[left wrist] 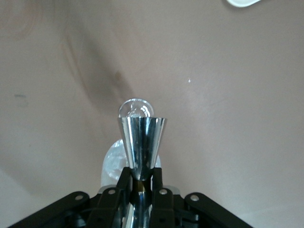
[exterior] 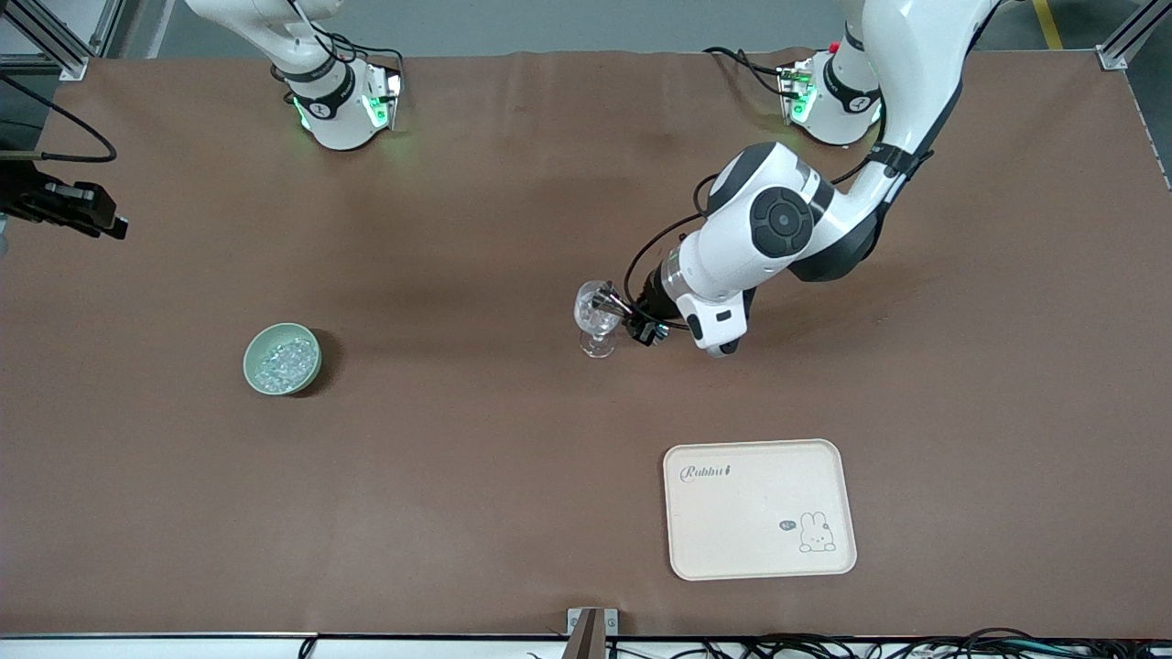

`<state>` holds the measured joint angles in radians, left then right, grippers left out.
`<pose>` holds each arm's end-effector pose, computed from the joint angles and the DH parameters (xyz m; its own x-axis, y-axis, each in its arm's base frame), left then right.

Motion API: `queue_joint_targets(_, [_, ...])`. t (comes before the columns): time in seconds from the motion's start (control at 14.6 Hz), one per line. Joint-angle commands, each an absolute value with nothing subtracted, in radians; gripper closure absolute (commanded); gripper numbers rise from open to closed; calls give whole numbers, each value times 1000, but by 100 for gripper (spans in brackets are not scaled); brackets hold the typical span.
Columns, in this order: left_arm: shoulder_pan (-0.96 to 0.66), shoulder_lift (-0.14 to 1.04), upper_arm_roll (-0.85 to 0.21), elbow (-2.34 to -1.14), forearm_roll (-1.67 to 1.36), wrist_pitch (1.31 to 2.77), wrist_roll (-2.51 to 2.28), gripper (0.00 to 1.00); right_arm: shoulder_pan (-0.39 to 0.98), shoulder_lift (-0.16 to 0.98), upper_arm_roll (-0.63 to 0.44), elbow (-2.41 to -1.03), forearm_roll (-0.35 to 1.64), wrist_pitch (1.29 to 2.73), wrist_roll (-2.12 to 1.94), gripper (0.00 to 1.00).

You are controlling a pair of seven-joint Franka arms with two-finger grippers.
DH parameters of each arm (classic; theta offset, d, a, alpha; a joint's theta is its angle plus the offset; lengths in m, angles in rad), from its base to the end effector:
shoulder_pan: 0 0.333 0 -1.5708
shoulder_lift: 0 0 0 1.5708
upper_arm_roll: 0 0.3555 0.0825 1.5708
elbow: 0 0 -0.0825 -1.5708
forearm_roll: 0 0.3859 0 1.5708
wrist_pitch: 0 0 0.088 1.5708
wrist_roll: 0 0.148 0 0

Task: Pour wine and add ice with both arms
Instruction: 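Tilt the jigger over the glass rim with the left gripper to pour, then move the jigger toward the tray while the right gripper brings ice over the glass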

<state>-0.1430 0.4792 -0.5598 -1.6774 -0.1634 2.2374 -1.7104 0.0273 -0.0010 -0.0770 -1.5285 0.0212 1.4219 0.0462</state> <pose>0.5595 -0.4262 0.3728 0.3690 0.8438 -0.3898 0.9239 -0.3786 0.0551 0.5355 -0.0233 0.6313 0.9900 -0.0923 -0.1062 -0.0946 -0.9954 -0.0164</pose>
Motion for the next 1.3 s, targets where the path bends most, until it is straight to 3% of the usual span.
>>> queue_joint_targets(0.0, [-129,460,-563,-1672,-280,2168,-1601,100,23,-17,-66,-1536,25,1392,49,100])
queue_joint_targets(0.48, [-120,416,-341,-1690,-757,2106,-1316,99,126,-14,-60,-1477,34,1391,132,100])
queue_joint_targets(0.68, [-120,434,-217,-1687,-958,2114,-1217,99,246,6,-60,-1433,34,1390,272,100])
queue_joint_targets(1.1, [-118,570,-19,-1686,-1300,2117,-948,99,535,119,-60,-1352,115,1423,625,100])
queue_joint_targets(1.23, [-112,636,32,-1683,-1470,2117,-867,98,621,188,-60,-1325,130,1529,722,100])
